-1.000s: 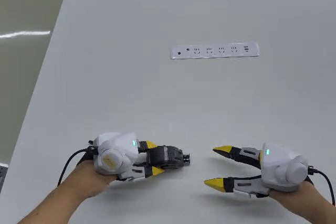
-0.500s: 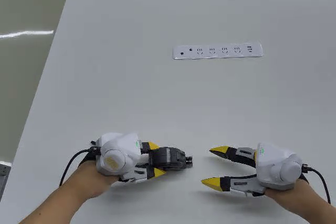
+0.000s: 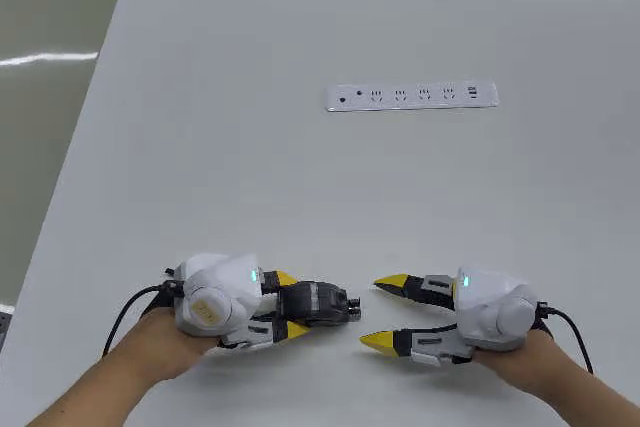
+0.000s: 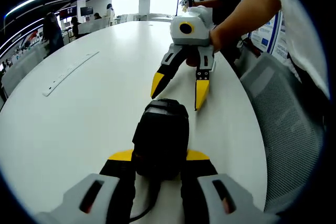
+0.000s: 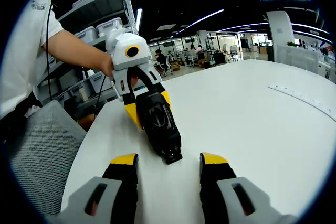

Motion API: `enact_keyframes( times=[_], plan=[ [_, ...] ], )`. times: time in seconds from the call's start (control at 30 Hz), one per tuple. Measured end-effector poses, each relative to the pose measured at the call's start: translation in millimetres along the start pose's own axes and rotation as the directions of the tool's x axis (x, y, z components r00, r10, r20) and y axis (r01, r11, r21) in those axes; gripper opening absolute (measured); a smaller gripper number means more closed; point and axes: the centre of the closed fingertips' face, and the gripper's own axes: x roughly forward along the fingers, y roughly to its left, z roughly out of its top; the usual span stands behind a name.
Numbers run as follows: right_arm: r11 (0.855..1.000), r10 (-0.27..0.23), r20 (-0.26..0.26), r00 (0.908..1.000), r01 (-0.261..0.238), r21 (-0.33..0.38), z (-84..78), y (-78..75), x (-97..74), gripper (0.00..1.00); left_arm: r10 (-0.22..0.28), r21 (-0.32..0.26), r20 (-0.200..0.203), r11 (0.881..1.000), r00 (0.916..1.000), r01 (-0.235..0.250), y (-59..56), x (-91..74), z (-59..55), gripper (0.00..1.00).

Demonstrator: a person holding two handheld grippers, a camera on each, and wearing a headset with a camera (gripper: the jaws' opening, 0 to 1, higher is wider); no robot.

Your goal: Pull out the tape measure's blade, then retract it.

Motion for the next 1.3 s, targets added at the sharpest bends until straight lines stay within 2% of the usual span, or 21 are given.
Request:
enact_keyframes(
  times=[0.8, 1.3],
  plan=[
    [0.994, 0.054, -0.032, 0.9981, -0.056, -0.096, -8.5, 0.0, 18.0, 0.36, -0.002, -0.008, 0.000, 1.000, 1.0000, 0.002, 0.8, 0.8, 0.5, 0.29],
    [0.981, 0.077, -0.037, 0.9963, -0.083, -0.178, -7.9, -1.0, 22.2, 0.17, -0.001, -0.008, -0.005, 1.000, 1.0000, 0.001, 0.8, 1.1, 0.3, 0.29]
  ],
)
